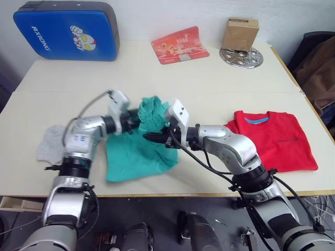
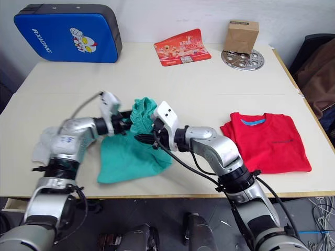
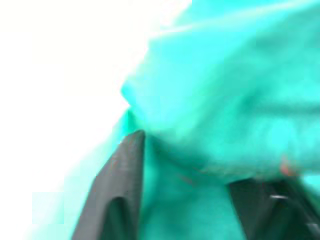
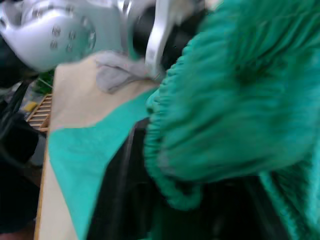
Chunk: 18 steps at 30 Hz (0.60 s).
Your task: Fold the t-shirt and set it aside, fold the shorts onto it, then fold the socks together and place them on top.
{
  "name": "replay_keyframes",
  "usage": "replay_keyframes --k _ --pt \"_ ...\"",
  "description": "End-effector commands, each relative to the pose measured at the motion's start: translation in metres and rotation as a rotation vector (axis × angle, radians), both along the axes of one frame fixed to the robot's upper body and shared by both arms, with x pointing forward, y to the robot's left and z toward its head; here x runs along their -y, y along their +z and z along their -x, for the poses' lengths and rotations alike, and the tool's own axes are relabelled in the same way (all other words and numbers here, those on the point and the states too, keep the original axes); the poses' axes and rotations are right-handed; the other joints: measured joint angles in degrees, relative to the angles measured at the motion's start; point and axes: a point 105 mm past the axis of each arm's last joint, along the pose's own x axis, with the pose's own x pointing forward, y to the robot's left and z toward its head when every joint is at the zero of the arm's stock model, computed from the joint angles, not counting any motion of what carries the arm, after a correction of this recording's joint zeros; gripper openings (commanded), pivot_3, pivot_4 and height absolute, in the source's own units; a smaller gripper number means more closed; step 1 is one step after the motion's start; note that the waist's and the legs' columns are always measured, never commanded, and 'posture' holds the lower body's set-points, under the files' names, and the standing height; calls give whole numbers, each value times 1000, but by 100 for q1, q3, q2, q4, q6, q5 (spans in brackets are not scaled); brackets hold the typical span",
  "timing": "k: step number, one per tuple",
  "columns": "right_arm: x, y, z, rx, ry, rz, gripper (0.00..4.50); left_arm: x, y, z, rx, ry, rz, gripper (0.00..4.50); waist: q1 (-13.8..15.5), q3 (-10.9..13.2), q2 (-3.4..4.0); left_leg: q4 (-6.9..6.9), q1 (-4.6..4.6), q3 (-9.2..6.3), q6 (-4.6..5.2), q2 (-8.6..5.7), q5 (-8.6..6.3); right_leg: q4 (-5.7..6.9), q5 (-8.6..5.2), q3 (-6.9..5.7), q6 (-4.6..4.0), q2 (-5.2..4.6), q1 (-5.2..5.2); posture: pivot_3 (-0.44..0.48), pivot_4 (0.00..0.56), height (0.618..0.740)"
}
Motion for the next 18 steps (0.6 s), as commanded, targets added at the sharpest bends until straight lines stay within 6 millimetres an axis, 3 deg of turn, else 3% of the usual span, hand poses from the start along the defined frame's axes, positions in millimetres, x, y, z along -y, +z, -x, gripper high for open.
replay_keyframes --k 1,3,5,10,18 --pt "-12 13 10 61 95 -28 2522 -22 29 2 72 62 21 3681 3 0 0 0 0 -1 0 -1 0 0 0 -1 0 -1 1 0 150 740" --pt "-16 12 12 84 125 -7 3221 -34 36 0 87 108 7 4325 19 1 1 0 0 -1 -1 -1 -1 -1 0 -1 0 -1 1 0 150 740" --pt "-20 9 14 104 168 28 3858 -44 45 -2 103 143 6 4500 21 1 1 0 -3 -4 -1 -5 -1 -2 0 -4 0 -5 1 0 150 740" --pt "-20 5 15 139 210 67 3858 -46 53 0 116 116 -22 4500 13 1 1 0 -6 -6 -2 -7 -2 -5 0 -7 0 -4 1 0 150 740" --pt "-13 -1 3 157 161 103 3858 -71 38 10 85 89 -182 4500 -18 2 3 -1 -6 1 -10 -1 -2 -1 -2 -6 -4 4 -7 0 150 740"
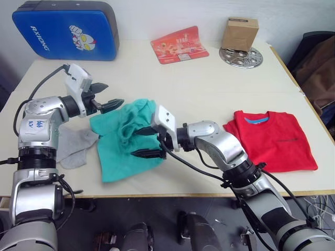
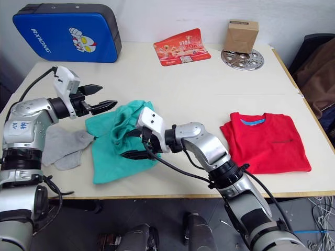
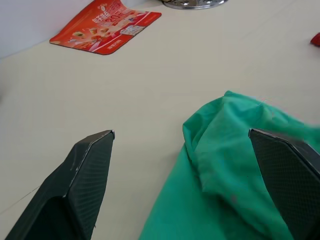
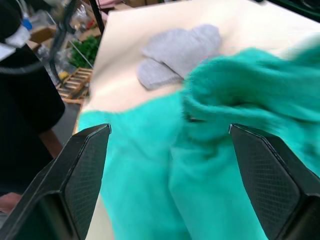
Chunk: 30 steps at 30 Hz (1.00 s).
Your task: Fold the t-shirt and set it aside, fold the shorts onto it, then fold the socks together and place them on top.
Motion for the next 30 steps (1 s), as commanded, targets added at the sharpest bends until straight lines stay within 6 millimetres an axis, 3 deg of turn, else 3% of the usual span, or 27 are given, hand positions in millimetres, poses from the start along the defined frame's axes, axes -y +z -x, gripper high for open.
replay_keyframes --k 1,3,4,6,8,11,14,17,19,22,26,30 --pt "2 13 -5 51 -16 -28 3858 -10 -1 12 -3 -42 -102 4500 -3 0 0 0 0 0 0 0 0 0 0 0 0 0 0 0 150 740" --pt "4 12 -7 52 -33 -27 3858 -7 -4 19 -21 -89 -102 4500 -2 1 2 -1 0 4 -1 -1 -1 0 0 2 0 -1 -1 0 150 740" --pt "6 12 -9 54 -41 -27 3858 -1 5 22 -19 -110 -13 4500 2 1 2 -1 0 4 -1 -1 -1 0 0 3 0 -2 -2 0 150 740" --pt "11 12 -14 50 -71 -30 3858 18 24 30 -19 -201 124 4500 51 1 0 2 -7 -2 -1 -1 -1 -1 0 -1 0 -3 -2 0 150 740" --pt "16 11 -21 39 -116 -41 3489 44 30 41 -18 -315 128 4115 60 0 0 25 -48 -23 2 -2 1 2 1 -12 1 -10 -23 0 150 740" --pt "19 9 -26 36 -138 -41 2652 78 20 51 -39 -430 65 3360 44 0 0 28 -54 -22 4 -11 2 3 3 -10 6 -16 -26 0 150 740" --pt "22 7 -28 33 -147 -43 1614 98 14 56 -56 -488 45 2443 22 1 0 27 -52 -18 4 -8 2 5 3 -8 6 -8 -28 0 150 740" --pt "28 -4 -35 34 -195 -10 615 120 -10 53 -100 -527 -57 1546 5 1 1 22 -47 -10 -2 -3 5 9 3 -2 5 1 -33 0 150 740" --pt "32 -18 -42 53 -238 39 0 123 -32 44 -128 -494 -146 828 16 1 1 20 -46 -7 -5 -3 7 10 2 0 4 3 -36 0 150 740" --pt "36 -38 -50 57 -293 102 0 126 -51 23 -126 -412 -217 30 28 1 1 19 -46 -1 -4 -6 8 12 2 4 4 2 -39 0 150 740" --pt "42 -61 -54 47 -325 176 0 127 -56 2 -128 -328 -221 30 31 1 1 19 -64 7 -1 -6 9 18 2 12 4 1 -62 0 150 740" --pt "47 -71 -48 25 -314 196 0 100 -48 -18 -89 -171 -250 30 17 1 1 19 -52 13 -1 -5 9 25 2 17 4 2 -60 0 150 740"
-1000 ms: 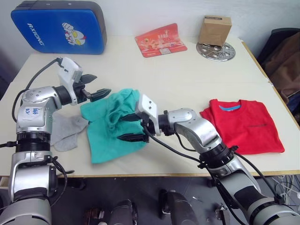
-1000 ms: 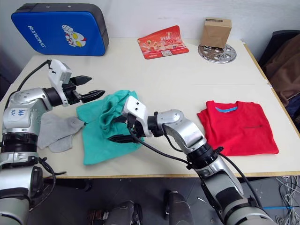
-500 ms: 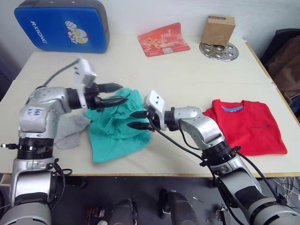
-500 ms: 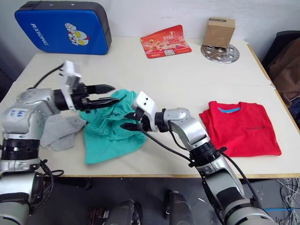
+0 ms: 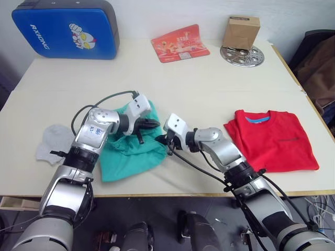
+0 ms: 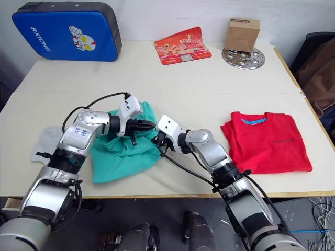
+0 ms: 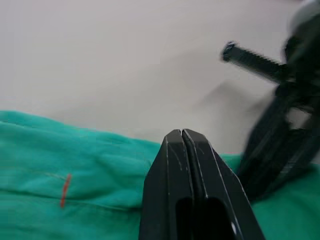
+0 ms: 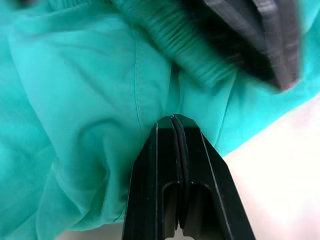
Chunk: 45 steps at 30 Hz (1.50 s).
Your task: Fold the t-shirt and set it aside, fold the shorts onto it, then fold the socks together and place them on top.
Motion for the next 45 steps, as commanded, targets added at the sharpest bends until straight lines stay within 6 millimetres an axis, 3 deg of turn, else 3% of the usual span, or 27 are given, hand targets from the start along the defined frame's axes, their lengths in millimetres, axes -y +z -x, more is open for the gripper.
replay_keyframes --k 1,4,7,10,12,15,17,22,26,30,34,38,42,45 --pt "8 -16 8 -41 8 29 0 -33 22 -17 99 138 -7 30 -2 0 0 0 1 0 0 1 0 0 0 0 0 0 0 0 150 740" --pt "9 -15 17 -48 40 22 0 -66 32 -19 118 245 15 30 -18 0 0 0 0 1 -1 3 0 2 0 2 0 0 -2 0 150 740" --pt "13 -14 20 -50 48 18 0 -98 29 -13 100 325 -2 30 -16 0 0 0 1 0 -1 4 0 3 0 1 0 -1 -2 0 150 740" --pt "16 -5 21 -47 57 -7 0 -114 28 -1 72 348 24 30 -1 0 0 0 2 -1 -1 2 0 2 0 0 0 -4 -1 0 150 740" --pt "16 7 20 -50 55 -54 0 -107 42 9 57 301 138 30 21 0 0 0 -2 -2 -1 1 0 1 0 0 0 -5 -1 0 150 740" --pt "12 34 17 -45 71 -130 0 -73 90 37 84 91 372 30 55 1 -2 14 -21 -19 0 1 0 -1 0 -13 0 -10 -3 0 150 740" --pt "8 42 16 -37 82 -140 0 -50 103 56 61 -44 423 30 46 1 -2 24 -28 -25 2 0 -1 0 0 -16 0 -14 -5 0 150 740" --pt "0 31 17 -35 110 -83 0 -16 77 74 -13 -169 270 30 8 0 0 6 5 -18 -4 -2 0 1 0 -8 0 -6 13 0 150 740" --pt "-2 15 17 -43 103 -39 0 -10 45 54 -49 -88 154 30 1 0 0 6 0 -9 -10 -2 5 13 -1 0 -2 -1 1 0 150 740" --pt "0 0 19 -59 102 7 0 -32 24 10 10 151 104 30 15 0 0 7 0 -6 -9 -4 6 20 -3 1 -5 -1 -2 0 150 740" --pt "9 -10 23 -69 107 50 0 -68 18 -9 28 306 117 30 4 0 0 5 -1 -2 -9 -2 6 20 -3 3 -5 -2 -8 0 150 740" --pt "12 8 22 -63 112 -11 0 -98 14 4 -13 344 132 30 -16 0 0 3 -1 -1 -9 0 6 20 -3 2 -6 -3 -9 0 150 740" --pt "-2 48 11 -59 103 -153 0 -80 40 56 -79 88 342 30 -24 2 2 4 -4 -3 -10 3 6 24 -6 2 -10 -5 -12 0 150 740" --pt "-18 63 -2 -41 75 -194 0 -82 31 70 -117 97 322 30 -7 1 2 11 -4 -13 -11 3 6 27 -7 -3 -12 -9 -9 0 150 740"
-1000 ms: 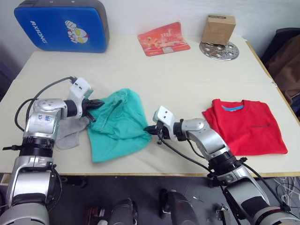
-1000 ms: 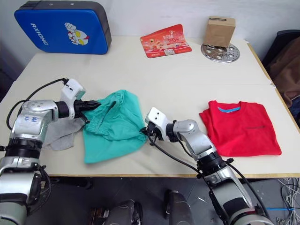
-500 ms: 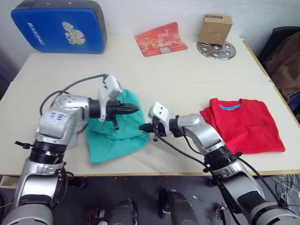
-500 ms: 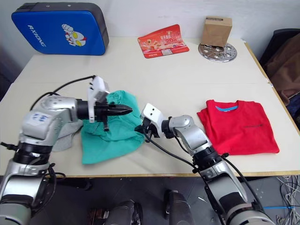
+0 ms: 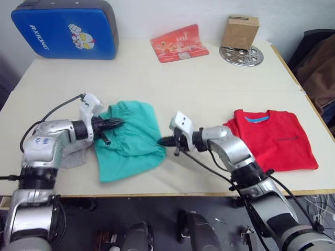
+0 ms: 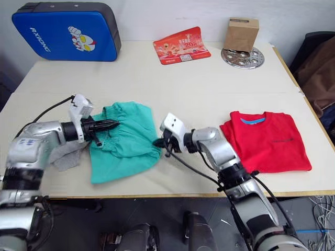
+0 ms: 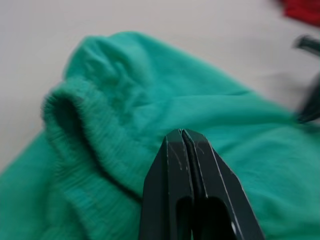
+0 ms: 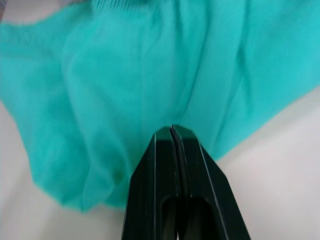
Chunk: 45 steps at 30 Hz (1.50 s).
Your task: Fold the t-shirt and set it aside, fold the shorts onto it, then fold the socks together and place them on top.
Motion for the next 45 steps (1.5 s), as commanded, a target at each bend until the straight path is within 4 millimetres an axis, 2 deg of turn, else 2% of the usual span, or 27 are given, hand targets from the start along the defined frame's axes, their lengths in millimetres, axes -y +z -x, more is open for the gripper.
replay_keyframes --k 1,3,6,8,10,13,17,19,22,27,32,35,40,42,45 --pt "-23 27 -15 37 -26 -83 0 -2 6 19 18 -19 -28 30 -23 0 0 1 5 2 -1 0 0 1 0 3 0 1 2 0 150 740" --pt "-33 27 -26 40 -62 -74 0 -5 -11 22 -9 2 -96 30 -33 0 0 -3 13 3 -5 -2 2 12 -5 5 -8 -1 2 0 150 740" --pt "-42 15 -49 50 -185 -23 0 -10 -38 22 -44 54 -187 30 -28 0 0 -9 12 2 -9 -1 2 13 -9 2 -15 0 1 0 150 740" --pt "-39 9 -67 83 -304 14 0 -14 -50 23 -65 80 -213 30 -30 0 0 -11 4 0 -8 -3 2 11 -9 0 -16 -3 -3 0 150 740" --pt "-28 8 -83 130 -427 48 0 -15 -57 28 -78 77 -228 30 -29 0 0 -13 2 1 -8 -4 2 9 -9 0 -16 -6 -5 0 150 740" --pt "-16 23 -92 106 -474 -26 0 -17 -54 35 -75 67 -204 30 -63 0 1 -21 4 2 -9 -4 3 6 -11 1 -19 -8 -6 0 150 740" --pt "-13 36 -77 -16 -325 -118 0 -18 -32 41 -49 49 -118 30 -130 1 2 -25 4 -1 -12 3 4 6 -14 -2 -23 -4 -7 0 150 740" --pt "-8 36 -61 -140 -248 -146 361 -15 -15 48 -39 -1 -59 0 -139 1 2 -25 4 -4 -13 5 4 6 -14 -3 -24 -2 -7 0 150 740" --pt "0 24 -37 -295 -182 -145 1220 -7 7 63 3 -128 -11 577 -140 1 2 -28 4 -9 -12 7 4 6 -16 -1 -27 -2 -6 0 150 740" --pt "4 -4 -19 -415 -177 -91 2890 -2 17 65 45 -192 -61 2094 -138 1 2 -27 6 -10 -14 3 6 9 -16 0 -28 -4 -5 0 150 740" --pt "-10 -14 -16 -530 -189 -140 4500 0 21 60 72 -197 -80 3652 -145 1 3 -30 9 -9 -20 5 7 10 -17 0 -30 3 -6 0 150 740" --pt "-28 -20 -11 -617 -160 -165 4500 3 22 59 76 -203 -81 4462 -156 1 3 -30 11 -8 -22 5 8 12 -17 1 -30 4 -6 0 150 740" --pt "-59 -26 4 -678 -89 -172 4500 7 27 60 83 -230 -68 4462 -172 1 3 -33 13 -6 -26 7 8 13 -21 2 -35 7 -6 0 150 740" --pt "-65 -27 6 -693 -88 -179 4129 9 29 61 86 -241 -60 4500 -173 1 3 -34 14 -6 -27 7 8 14 -21 2 -36 7 -6 0 150 740" --pt "-65 -31 2 -690 -116 -174 3255 11 32 63 91 -255 -55 4500 -169 1 3 -33 14 -7 -27 7 8 14 -21 1 -37 6 -6 0 150 740"
